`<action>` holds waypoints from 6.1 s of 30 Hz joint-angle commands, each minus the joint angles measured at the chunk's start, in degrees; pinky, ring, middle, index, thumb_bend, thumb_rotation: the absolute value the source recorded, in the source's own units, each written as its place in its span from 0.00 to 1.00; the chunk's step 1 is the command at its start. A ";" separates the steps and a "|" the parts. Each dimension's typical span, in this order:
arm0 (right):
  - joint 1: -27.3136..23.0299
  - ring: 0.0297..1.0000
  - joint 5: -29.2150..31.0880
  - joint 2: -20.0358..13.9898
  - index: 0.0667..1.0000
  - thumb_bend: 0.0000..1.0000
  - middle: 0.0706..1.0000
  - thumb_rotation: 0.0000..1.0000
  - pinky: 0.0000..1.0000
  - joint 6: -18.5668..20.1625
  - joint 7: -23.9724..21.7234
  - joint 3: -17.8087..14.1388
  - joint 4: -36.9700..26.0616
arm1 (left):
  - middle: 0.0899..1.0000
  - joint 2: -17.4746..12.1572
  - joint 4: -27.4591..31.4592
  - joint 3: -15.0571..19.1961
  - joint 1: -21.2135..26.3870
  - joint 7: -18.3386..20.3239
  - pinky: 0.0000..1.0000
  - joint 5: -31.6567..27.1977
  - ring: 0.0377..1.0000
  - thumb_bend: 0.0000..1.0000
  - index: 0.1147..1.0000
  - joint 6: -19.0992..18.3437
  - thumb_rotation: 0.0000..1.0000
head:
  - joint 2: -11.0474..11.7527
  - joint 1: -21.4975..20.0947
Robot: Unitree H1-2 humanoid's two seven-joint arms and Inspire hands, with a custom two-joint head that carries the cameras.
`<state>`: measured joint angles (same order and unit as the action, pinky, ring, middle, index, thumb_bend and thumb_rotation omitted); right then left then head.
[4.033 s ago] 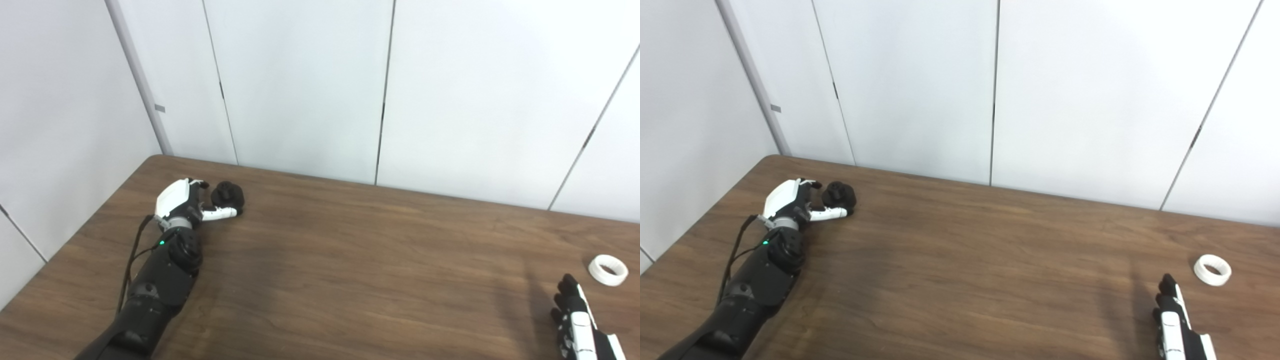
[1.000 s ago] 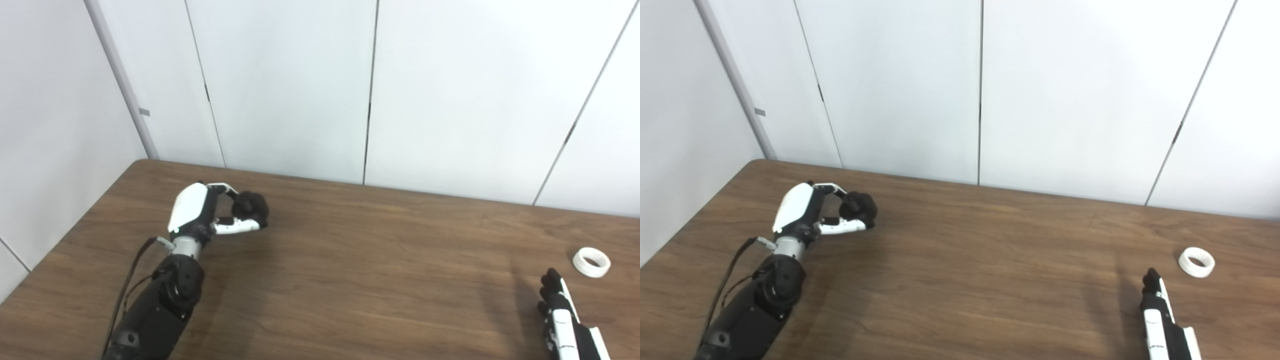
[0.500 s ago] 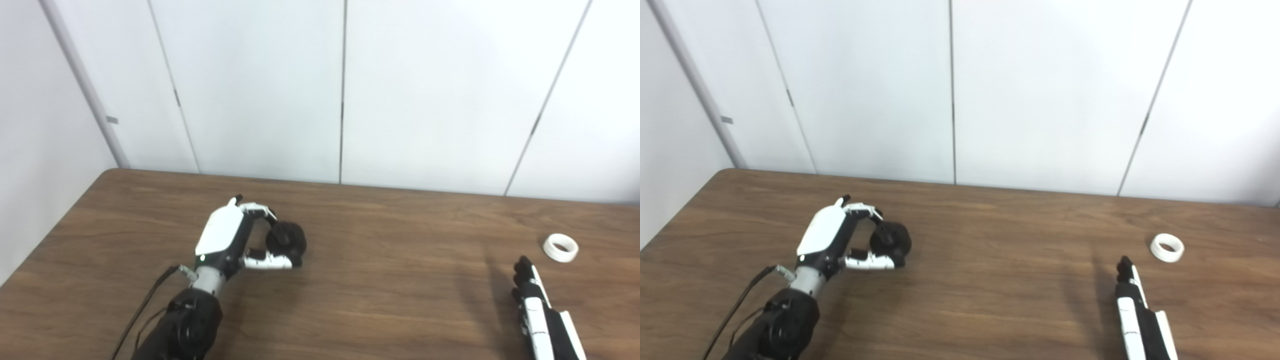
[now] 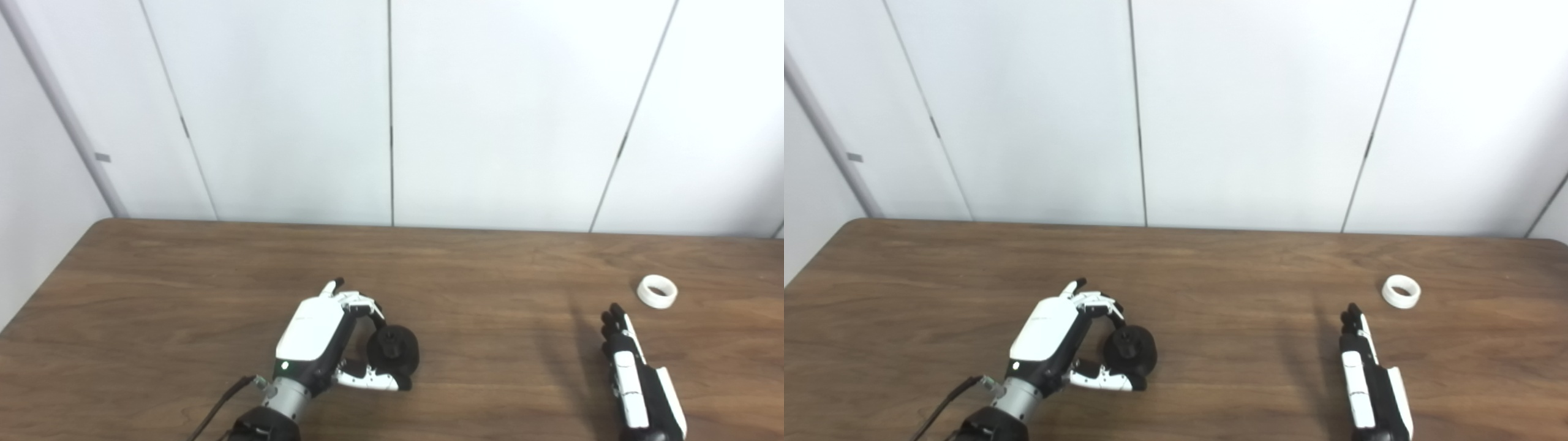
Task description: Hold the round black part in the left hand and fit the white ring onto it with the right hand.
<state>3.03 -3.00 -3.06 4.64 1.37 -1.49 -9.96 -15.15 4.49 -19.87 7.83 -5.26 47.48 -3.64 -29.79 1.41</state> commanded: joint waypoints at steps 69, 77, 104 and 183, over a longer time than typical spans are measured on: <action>-22.34 0.98 -34.28 -23.11 0.64 0.85 0.95 0.12 1.00 21.34 -7.54 -2.19 1.29 | 0.73 2.06 2.48 -3.87 -10.44 3.72 0.99 5.29 0.82 0.52 0.42 0.92 0.05 | -8.32 -19.70; -27.29 1.00 -34.85 -25.54 0.65 0.84 0.95 0.12 1.00 21.77 -7.61 -0.09 7.87 | 0.72 1.36 2.51 -3.46 -10.58 4.05 0.98 4.63 0.82 0.52 0.42 1.23 0.05 | -7.41 -21.45; -36.12 0.98 -33.33 -28.20 0.64 0.89 0.93 0.21 1.00 21.39 -7.08 5.55 26.88 | 0.72 1.29 3.97 -3.20 -11.39 4.91 0.97 5.17 0.82 0.52 0.42 0.67 0.05 | -6.19 -21.50; -33.78 0.98 -30.73 -30.87 0.45 0.52 0.83 0.13 1.00 15.74 -8.29 9.76 25.64 | 0.73 3.61 3.47 -4.48 -10.70 2.88 0.98 7.65 0.83 0.52 0.42 -0.56 0.05 | -6.38 -16.49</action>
<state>-29.24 -33.94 -32.11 22.14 -7.26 8.78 18.13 -11.12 8.92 -23.56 -1.73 -3.97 54.12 -3.83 -36.12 -15.12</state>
